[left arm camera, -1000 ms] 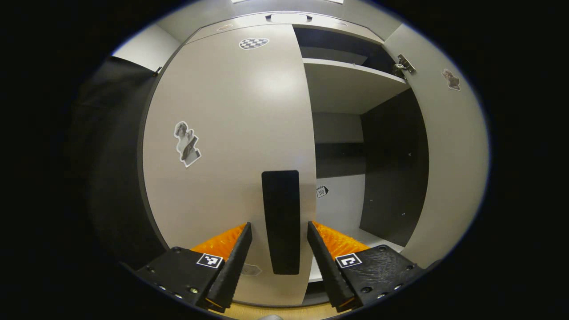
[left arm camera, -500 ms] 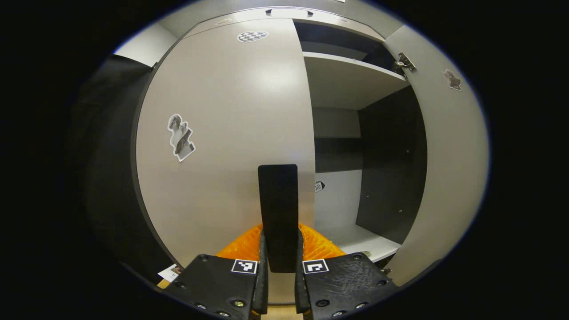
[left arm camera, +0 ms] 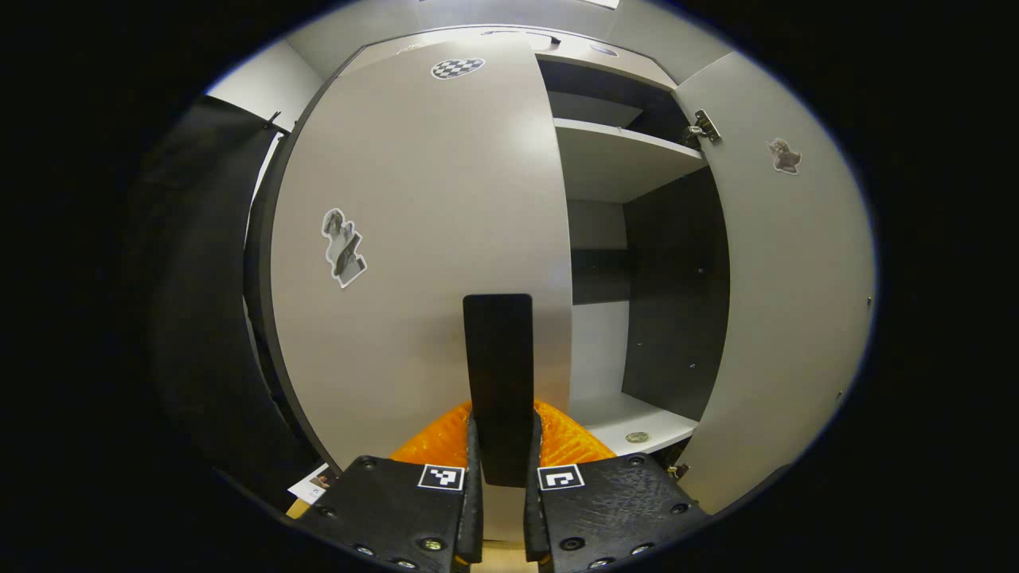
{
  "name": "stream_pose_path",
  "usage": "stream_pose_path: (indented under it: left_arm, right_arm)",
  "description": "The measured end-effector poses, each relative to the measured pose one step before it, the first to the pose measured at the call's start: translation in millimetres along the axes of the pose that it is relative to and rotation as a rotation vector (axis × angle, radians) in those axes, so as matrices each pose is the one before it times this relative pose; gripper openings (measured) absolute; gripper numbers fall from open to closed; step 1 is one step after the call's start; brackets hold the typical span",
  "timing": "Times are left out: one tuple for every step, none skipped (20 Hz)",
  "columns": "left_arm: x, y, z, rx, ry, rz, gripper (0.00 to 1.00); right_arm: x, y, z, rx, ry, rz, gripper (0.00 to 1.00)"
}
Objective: Open the right door of the double-door shoe cabinet with the right hand, and open the left door with the left hand.
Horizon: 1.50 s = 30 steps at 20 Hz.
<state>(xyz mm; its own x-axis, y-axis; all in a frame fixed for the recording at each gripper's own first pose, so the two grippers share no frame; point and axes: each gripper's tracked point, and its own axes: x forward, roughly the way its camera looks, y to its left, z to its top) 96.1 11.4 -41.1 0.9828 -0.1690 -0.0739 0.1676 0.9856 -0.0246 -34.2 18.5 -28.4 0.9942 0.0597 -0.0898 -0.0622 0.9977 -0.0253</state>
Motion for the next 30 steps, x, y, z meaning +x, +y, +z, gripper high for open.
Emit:
stream_pose_path:
  left_arm:
    - [-4.48,1.54,-0.25,-0.00256,0.00308,0.00161,0.19]
    - [-5.99,1.45,0.35,0.00231,-0.00239,0.00379,0.19]
    - [-6.4,1.79,0.22,0.00337,0.00256,0.0068,0.19]
    - [-6.82,1.85,0.29,0.00379,-0.0011,0.00531,0.19]
    - [-8.05,2.35,0.37,0.00359,-0.00288,0.00417,0.19]
    - [-5.83,2.99,0.33,0.00404,-0.00438,0.00266,0.19]
    - [-3.21,1.88,-0.39,0.00726,0.00239,0.00168,0.19]
    - [-3.8,2.31,-0.06,0.00736,-0.00086,0.00139,0.19]
    - [-1.44,2.43,-1.3,-0.00104,0.00529,-0.00281,0.19]
    - [-5.28,2.32,0.77,-0.00883,-0.00132,0.00148,0.22]
    - [-4.8,2.01,-0.78,-0.01011,0.00334,0.00435,0.13]
    - [-3.5,2.04,-0.3,-0.00613,0.00119,0.00663,0.13]
    - [-3.62,2.06,-0.34,0.00424,0.00014,0.00767,0.13]
    - [-2.64,2.14,-0.08,0.01386,0.00101,0.01038,0.13]
    - [1.44,2.2,0.72,0.00254,-0.00283,0.00399,0.13]
    - [-4.4,1.99,0.7,-0.00042,0.00078,-0.00097,0.08]
    - [-5.7,3.44,-1.92,-0.00737,0.00238,0.00116,0.08]
    - [-5.29,4.7,-0.82,-0.00854,0.00215,0.00555,0.16]
    - [-4.93,4.44,-0.75,0.00608,0.00364,0.00481,0.08]
    - [-5.97,5.52,0.35,0.00723,-0.00631,0.00732,0.08]
    - [-2.77,5.56,-1.03,0.00785,0.00281,0.00829,0.08]
    - [-0.34,7.32,-0.23,0.00462,-0.00604,0.00769,0.08]
    - [-7.6,5.86,1.03,-0.00343,-0.00267,-0.00114,0.02]
    - [-2.49,4.63,-1.1,-0.01146,0.00505,0.00194,0.02]
    - [-2.61,4.96,-1.57,-0.00761,0.00443,0.00227,0.02]
    - [-2.46,4.09,-0.12,0.00216,0.00259,0.00632,0.02]
    - [-3.66,5.01,-0.04,0.00695,-0.00207,0.0135,0.02]
    - [-3.5,6.99,-0.81,0.01213,-0.00196,0.01769,0.02]
    - [-3.58,8.31,-0.86,0.00581,-0.00583,0.01251,0.02]
    - [-1.25,7.65,-1.21,-0.00079,-0.00044,0.0105,0.0]
  right_arm:
    - [-3.49,2.89,-1.21,-0.00511,-0.00398,0.01382,0.99]
    - [-1.73,1.51,1.0,-0.00439,-0.00443,0.01046,1.0]
    - [-1.32,0.39,1.27,-0.00309,-0.0051,0.00864,1.0]
    - [-2.43,0.86,0.8,0.00046,-0.00478,0.00975,0.99]
    - [-0.77,0.59,1.19,0.00095,-0.00413,0.00853,0.99]
    - [-0.36,0.02,2.19,-0.00094,-0.00288,0.00854,1.0]
    - [-0.28,0.05,0.56,-0.00136,-0.00341,0.00687,1.0]
    - [-1.38,1.61,-1.01,-0.00077,-0.0016,0.0077,1.0]
    - [-2.07,1.69,-1.77,-0.00085,0.0007,0.00887,0.99]
    - [-1.55,1.21,0.26,-0.00051,-0.00235,0.00743,1.0]
    - [0.25,0.33,0.46,-0.00201,-0.00219,0.00569,0.99]
    - [-0.58,1.36,0.04,-0.00164,0.00005,0.00631,1.0]
    - [2.3,2.93,0.27,0.00002,0.00107,0.00862,1.0]
    - [1.51,1.02,0.95,-0.00015,0.00215,0.00775,0.99]
    - [0.6,-0.25,-0.62,-0.00083,-0.00073,0.0065,0.99]
    - [-0.2,0.59,0.84,-0.00037,-0.00332,0.0047,0.99]
    - [0.7,0.9,-0.19,0.00056,-0.00474,0.00466,1.0]
    - [1.33,1.17,-0.29,-0.00034,0.00088,0.00586,0.99]
    - [-0.87,1.23,-0.18,-0.00064,-0.0005,0.0071,0.99]
    - [0.51,0.37,0.33,-0.00168,0.00004,0.00554,1.0]
    - [0.1,0.98,-0.1,-0.00208,0.00088,0.00564,1.0]
    - [0.14,0.84,-0.07,-0.00044,0.00227,0.00732,1.0]
    - [-1.1,1.47,-0.41,0.00242,0.00063,0.0083,0.99]
    - [0.11,1.36,-0.51,0.00127,0.00202,0.00832,1.0]
    - [-0.39,1.61,-0.34,-0.00113,0.0048,0.01068,1.0]
    - [-0.17,1.06,0.52,0.00032,-0.00007,0.00806,0.99]
    - [0.8,1.17,-0.04,-0.00145,-0.00065,0.00825,1.0]
    - [1.26,0.91,0.39,-0.00193,0.00058,0.00762,0.99]
    - [0.09,1.38,0.18,0.00091,-0.00097,0.00792,0.99]
    - [1.21,1.84,0.45,0.00211,-0.00132,0.0083,0.99]
